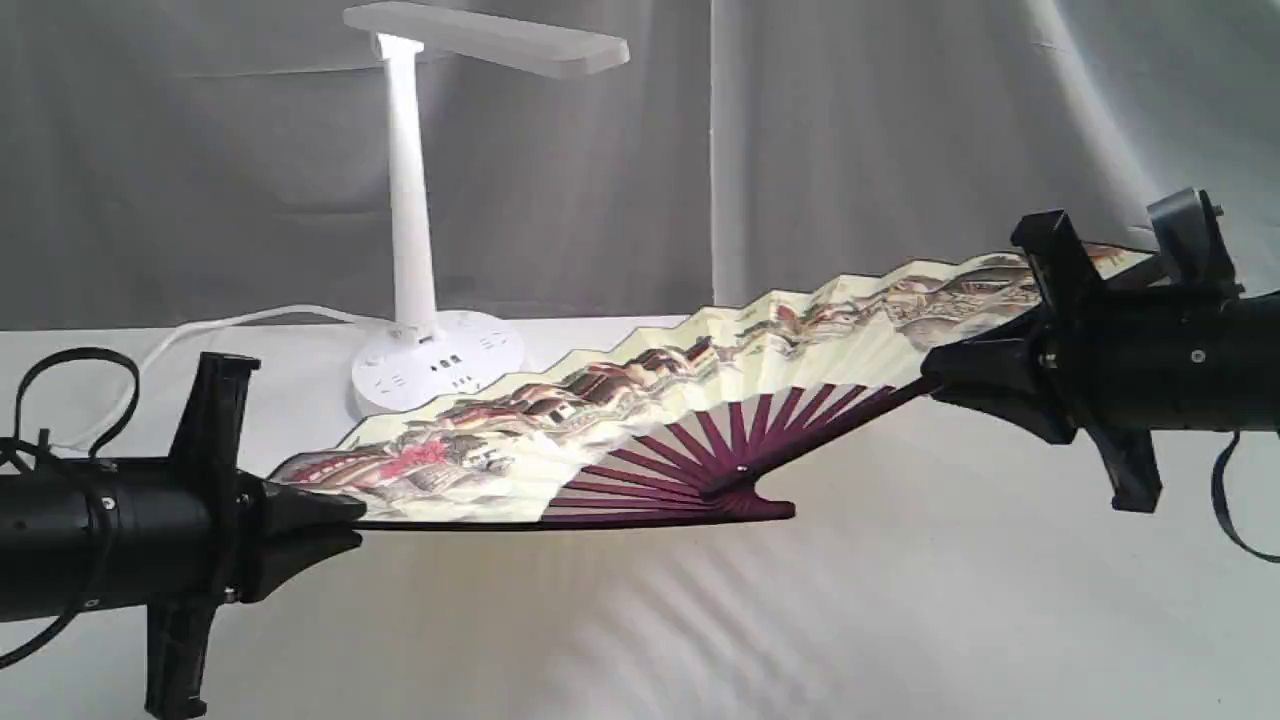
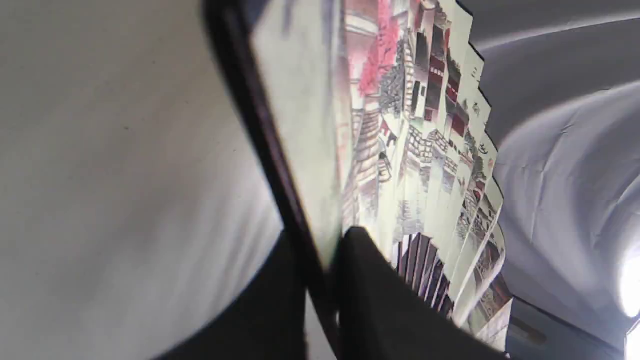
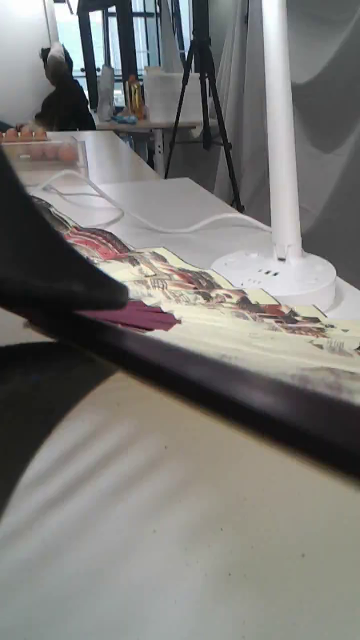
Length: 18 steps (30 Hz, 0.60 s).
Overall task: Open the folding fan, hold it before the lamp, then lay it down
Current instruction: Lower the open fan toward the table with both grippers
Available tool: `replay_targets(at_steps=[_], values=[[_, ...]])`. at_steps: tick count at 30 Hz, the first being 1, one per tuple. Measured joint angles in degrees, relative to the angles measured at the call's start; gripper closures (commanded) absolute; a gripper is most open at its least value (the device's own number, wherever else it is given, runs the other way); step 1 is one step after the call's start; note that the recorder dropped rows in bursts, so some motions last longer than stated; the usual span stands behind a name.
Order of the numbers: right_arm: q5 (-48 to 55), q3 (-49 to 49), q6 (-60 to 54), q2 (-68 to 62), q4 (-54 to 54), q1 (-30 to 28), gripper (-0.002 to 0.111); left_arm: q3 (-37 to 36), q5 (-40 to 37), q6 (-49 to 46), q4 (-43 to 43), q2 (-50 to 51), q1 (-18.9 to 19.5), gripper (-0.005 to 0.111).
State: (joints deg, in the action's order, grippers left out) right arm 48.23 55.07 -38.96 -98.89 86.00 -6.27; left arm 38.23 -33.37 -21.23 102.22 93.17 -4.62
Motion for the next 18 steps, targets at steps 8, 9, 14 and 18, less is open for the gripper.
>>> replay_targets(at_steps=[8, 9, 14, 18], values=[[-2.1, 0.0, -1.4, -0.1, -3.7, 0.0, 0.077, 0.0, -0.3, 0.6, 0.0, 0.0, -0.2, 0.107], [-2.2, 0.0, -1.5, -0.1, -4.0, 0.0, 0.076, 0.0, -0.3, 0.6, 0.0, 0.0, -0.2, 0.107], [-2.3, 0.0, -1.4, -0.1, -4.0, 0.0, 0.069, 0.0, 0.0, 0.6, 0.0, 0.1, -0.2, 0.107], [-2.5, 0.0, -1.6, -0.1, -4.3, 0.0, 0.059, 0.0, 0.2, 0.6, 0.0, 1.2, -0.8, 0.107]])
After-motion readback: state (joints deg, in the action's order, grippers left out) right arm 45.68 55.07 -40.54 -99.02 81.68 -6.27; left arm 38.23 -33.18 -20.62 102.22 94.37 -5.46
